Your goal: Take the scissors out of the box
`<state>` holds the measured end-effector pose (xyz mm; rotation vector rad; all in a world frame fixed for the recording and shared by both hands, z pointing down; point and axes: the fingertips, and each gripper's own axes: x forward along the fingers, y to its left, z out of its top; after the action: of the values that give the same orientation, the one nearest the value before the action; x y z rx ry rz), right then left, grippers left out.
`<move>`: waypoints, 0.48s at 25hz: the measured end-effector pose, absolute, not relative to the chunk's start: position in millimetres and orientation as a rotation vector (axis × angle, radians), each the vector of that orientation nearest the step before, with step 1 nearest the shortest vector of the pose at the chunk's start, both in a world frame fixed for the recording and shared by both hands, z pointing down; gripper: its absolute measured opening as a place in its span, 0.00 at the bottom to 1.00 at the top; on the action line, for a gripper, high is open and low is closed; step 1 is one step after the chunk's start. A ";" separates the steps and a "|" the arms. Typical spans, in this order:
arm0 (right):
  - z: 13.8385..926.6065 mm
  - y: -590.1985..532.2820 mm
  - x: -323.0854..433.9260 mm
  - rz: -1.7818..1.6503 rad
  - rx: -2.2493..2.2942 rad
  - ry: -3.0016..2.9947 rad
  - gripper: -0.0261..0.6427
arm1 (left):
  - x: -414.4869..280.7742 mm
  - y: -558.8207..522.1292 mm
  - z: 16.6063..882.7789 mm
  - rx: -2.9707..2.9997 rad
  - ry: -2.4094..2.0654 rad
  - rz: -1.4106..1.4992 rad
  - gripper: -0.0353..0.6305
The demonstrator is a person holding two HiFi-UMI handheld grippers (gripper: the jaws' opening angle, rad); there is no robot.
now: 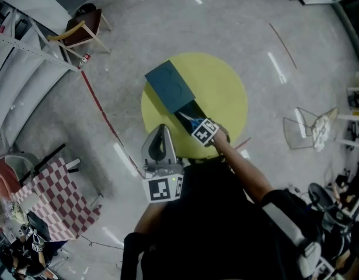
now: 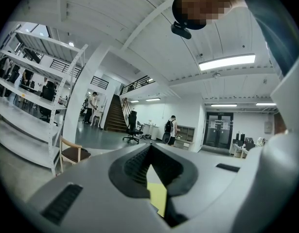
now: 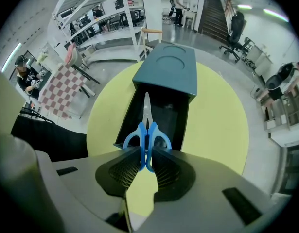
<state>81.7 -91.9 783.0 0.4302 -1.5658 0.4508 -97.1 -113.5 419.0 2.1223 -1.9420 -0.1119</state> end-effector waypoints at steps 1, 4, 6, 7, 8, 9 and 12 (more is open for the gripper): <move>779.0 -92.5 83.8 0.449 0.439 -1.568 0.15 | -97.2 -114.3 418.5 2.125 -1.943 -0.113 0.05; 767.2 -91.0 85.4 0.468 0.461 -1.600 0.15 | -97.1 -114.6 416.5 2.134 -1.945 -0.117 0.05; 759.9 -90.1 80.7 0.498 0.474 -1.641 0.15 | -97.2 -113.3 415.7 2.137 -1.943 -0.121 0.05; 755.9 -89.8 77.3 0.514 0.480 -1.664 0.15 | -97.4 -112.4 415.3 2.139 -1.942 -0.124 0.05; 750.9 -90.7 74.0 0.522 0.489 -1.688 0.15 | -97.6 -111.5 415.1 2.141 -1.942 -0.125 0.05; 744.9 -92.7 71.1 0.520 0.501 -1.710 0.15 | -97.6 -110.7 414.8 2.143 -1.941 -0.126 0.05; 727.0 -97.6 63.2 0.521 0.538 -1.776 0.15 | -97.3 -109.4 413.7 2.146 -1.939 -0.129 0.05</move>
<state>63.2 -97.6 727.0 0.5379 -1.7763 0.5210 -97.3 -109.4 413.7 2.1463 -1.9389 -0.1293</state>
